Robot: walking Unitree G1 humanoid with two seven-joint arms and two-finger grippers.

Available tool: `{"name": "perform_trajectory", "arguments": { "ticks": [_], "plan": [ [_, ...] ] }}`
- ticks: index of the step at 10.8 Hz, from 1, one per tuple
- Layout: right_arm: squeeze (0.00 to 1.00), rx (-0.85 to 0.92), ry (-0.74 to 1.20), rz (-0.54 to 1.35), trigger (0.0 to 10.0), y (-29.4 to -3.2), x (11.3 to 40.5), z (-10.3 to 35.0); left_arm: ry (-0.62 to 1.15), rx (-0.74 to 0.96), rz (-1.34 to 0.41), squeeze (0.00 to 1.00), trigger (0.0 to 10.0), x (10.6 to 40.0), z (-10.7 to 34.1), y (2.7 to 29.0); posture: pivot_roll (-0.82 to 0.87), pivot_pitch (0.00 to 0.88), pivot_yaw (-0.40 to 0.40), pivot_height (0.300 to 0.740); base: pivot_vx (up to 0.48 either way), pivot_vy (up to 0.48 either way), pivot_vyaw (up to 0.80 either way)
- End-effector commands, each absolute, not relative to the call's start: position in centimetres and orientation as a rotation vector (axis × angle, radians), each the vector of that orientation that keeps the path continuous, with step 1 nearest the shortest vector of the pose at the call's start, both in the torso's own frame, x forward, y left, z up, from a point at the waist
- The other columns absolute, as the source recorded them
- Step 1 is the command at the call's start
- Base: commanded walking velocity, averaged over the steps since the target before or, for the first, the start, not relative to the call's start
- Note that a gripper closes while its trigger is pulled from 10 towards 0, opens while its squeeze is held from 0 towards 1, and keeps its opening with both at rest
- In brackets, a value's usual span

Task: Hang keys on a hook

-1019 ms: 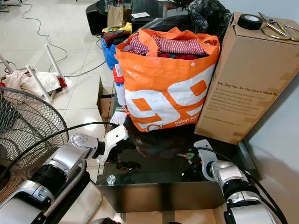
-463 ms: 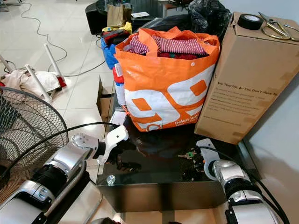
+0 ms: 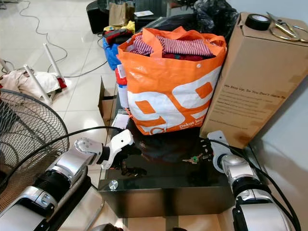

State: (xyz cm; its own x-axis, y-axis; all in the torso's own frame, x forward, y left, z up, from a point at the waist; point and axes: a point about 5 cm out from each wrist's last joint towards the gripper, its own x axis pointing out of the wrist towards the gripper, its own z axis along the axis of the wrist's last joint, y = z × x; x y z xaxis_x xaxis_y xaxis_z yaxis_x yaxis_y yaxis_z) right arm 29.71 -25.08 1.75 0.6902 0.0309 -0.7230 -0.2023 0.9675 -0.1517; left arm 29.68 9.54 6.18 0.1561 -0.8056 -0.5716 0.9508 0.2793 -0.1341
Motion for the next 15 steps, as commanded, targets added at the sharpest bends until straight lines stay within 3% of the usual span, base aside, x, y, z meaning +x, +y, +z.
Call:
{"name": "perform_trajectory", "arguments": {
  "ticks": [1, 3, 4, 5, 7, 8, 9, 15],
  "plan": [
    [0.0, -0.217, 0.781, 0.138, 0.0, -24.7, 30.1, 2.0, 0.608, 0.31, -1.277, 0.0, 10.0, 30.1, 6.5, 9.6, -0.14, 0.0, -0.009, 0.74, 0.0, 0.0, 0.0],
    [0.0, -0.23, 0.802, 0.165, 0.0, -24.1, 29.8, 1.4, 0.61, 0.307, -1.278, 0.0, 10.0, 30.0, 6.5, 9.6, -0.14, 0.0, -0.011, 0.74, 0.0, 0.0, 0.0],
    [0.0, -0.255, 0.813, 0.162, 6.9, -24.1, 29.6, 1.2, 0.611, 0.307, -1.278, 0.0, 10.0, 30.0, 6.5, 9.6, -0.14, 0.0, -0.011, 0.74, 0.0, 0.0, 0.0],
    [0.0, -0.262, 0.82, 0.156, 10.0, -24.2, 29.5, 1.1, 0.611, 0.307, -1.278, 0.0, 10.0, 30.0, 6.5, 9.6, -0.14, 0.0, -0.01, 0.74, 0.0, 0.0, 0.0],
    [0.0, -0.281, 0.862, 0.131, 10.0, -24.4, 28.8, 0.3, 0.609, 0.311, -1.278, 0.0, 10.0, 30.0, 6.5, 9.5, -0.14, 0.0, -0.011, 0.74, 0.0, 0.0, 0.0],
    [0.05, -0.265, 0.867, 0.123, 10.0, -24.5, 28.5, 0.1, 0.607, 0.313, -1.275, 0.0, 10.0, 30.1, 6.4, 9.5, -0.14, 0.0, -0.012, 0.74, 0.0, 0.0, 0.0],
    [1.0, -0.253, 0.863, 0.117, 10.0, -24.5, 28.5, 0.0, 0.606, 0.314, -1.274, 0.0, 10.0, 30.1, 6.4, 9.6, -0.15, 0.0, -0.011, 0.74, 0.0, 0.0, 0.0],
    [1.0, -0.203, 0.866, 0.178, 10.0, -26.2, 28.6, 1.2, 0.584, 0.335, -1.266, 0.0, 10.0, 30.6, 6.7, 9.3, -0.15, 0.0, -0.01, 0.74, 0.0, 0.0, 0.0]
  ]
}}
